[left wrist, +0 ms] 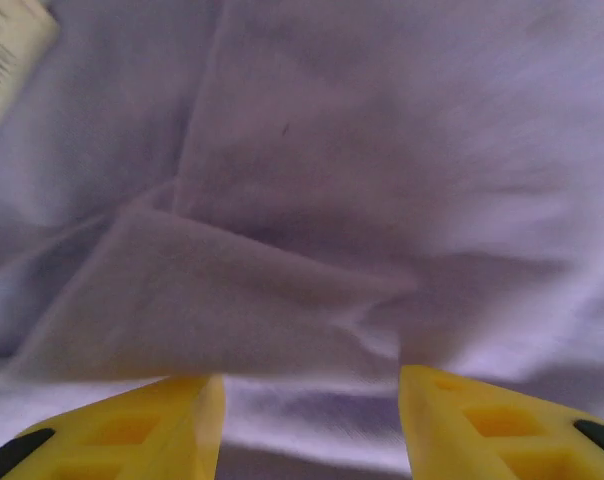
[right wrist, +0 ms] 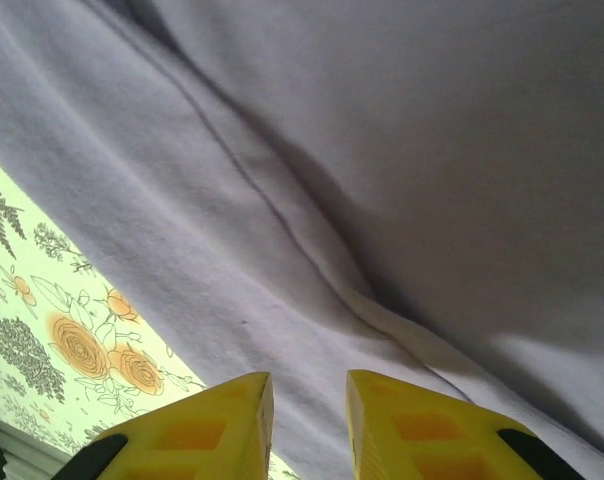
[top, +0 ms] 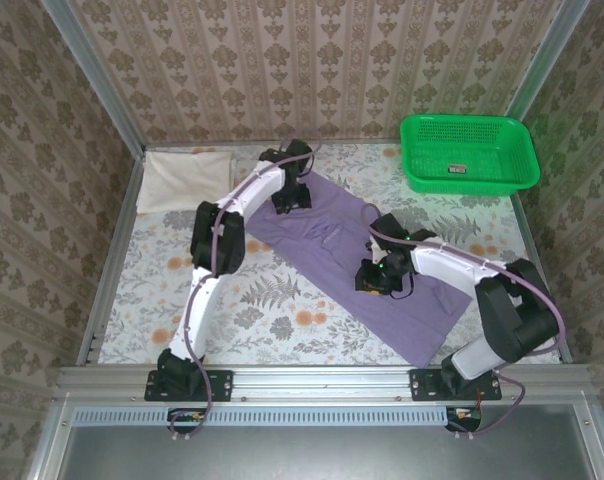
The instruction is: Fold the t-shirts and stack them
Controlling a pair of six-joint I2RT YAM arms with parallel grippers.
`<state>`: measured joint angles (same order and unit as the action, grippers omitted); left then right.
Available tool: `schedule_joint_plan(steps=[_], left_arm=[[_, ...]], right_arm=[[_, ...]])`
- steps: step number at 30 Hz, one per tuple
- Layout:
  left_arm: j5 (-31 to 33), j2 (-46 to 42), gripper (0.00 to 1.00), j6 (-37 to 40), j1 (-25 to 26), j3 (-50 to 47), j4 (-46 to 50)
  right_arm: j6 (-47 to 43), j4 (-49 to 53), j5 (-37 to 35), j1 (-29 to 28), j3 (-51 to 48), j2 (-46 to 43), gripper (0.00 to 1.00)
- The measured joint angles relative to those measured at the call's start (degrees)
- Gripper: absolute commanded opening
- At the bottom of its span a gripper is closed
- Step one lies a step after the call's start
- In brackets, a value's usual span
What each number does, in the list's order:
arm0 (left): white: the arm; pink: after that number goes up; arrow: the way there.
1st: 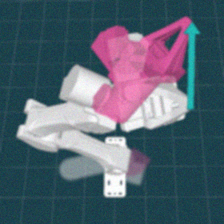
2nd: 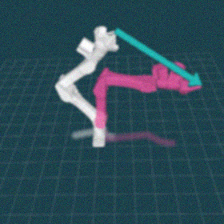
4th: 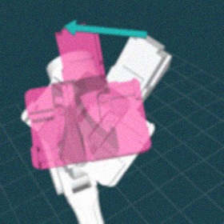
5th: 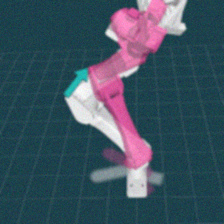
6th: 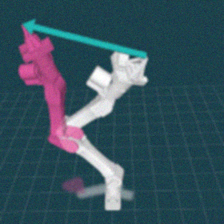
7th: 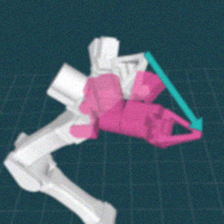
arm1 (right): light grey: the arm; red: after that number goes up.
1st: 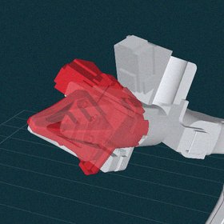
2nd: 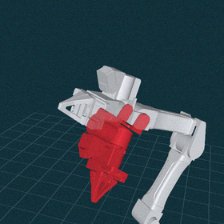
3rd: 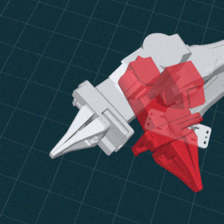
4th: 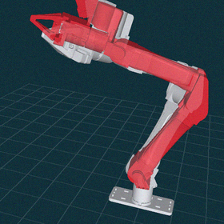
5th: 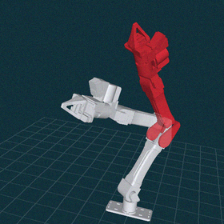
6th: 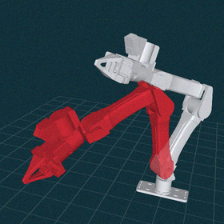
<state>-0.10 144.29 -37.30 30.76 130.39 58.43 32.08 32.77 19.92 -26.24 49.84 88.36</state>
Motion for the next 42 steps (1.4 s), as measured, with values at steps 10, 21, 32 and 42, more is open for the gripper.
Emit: schedule_joint_plan(steps=[10, 21, 32, 42], left_arm=[[-12.5, 13.5, 0.44, 2.2, -2.2, 20.9, -8.6], [-23.1, 23.1, 0.63, -6.6, -2.8, 29.5, -34.2], [-13.3, -1.0, 0.82, 3.7, -7.4, 10.0, -19.5], [-6.1, -47.7, 0.82, 4.4, -13.0, -36.0, -18.1]], right_arm=[[1.9, -2.1, 1.8, -0.9, 1.3, 7.5, 0.27], [10.8, -8.9, 3.7, -2.5, 7.5, 14.3, 0.26], [28.6, -18.3, 2.1, -9.6, 8.6, 16.9, 0.27], [45.2, -26.4, -7.4, -21.8, 23.8, 28.8, 0.34]])
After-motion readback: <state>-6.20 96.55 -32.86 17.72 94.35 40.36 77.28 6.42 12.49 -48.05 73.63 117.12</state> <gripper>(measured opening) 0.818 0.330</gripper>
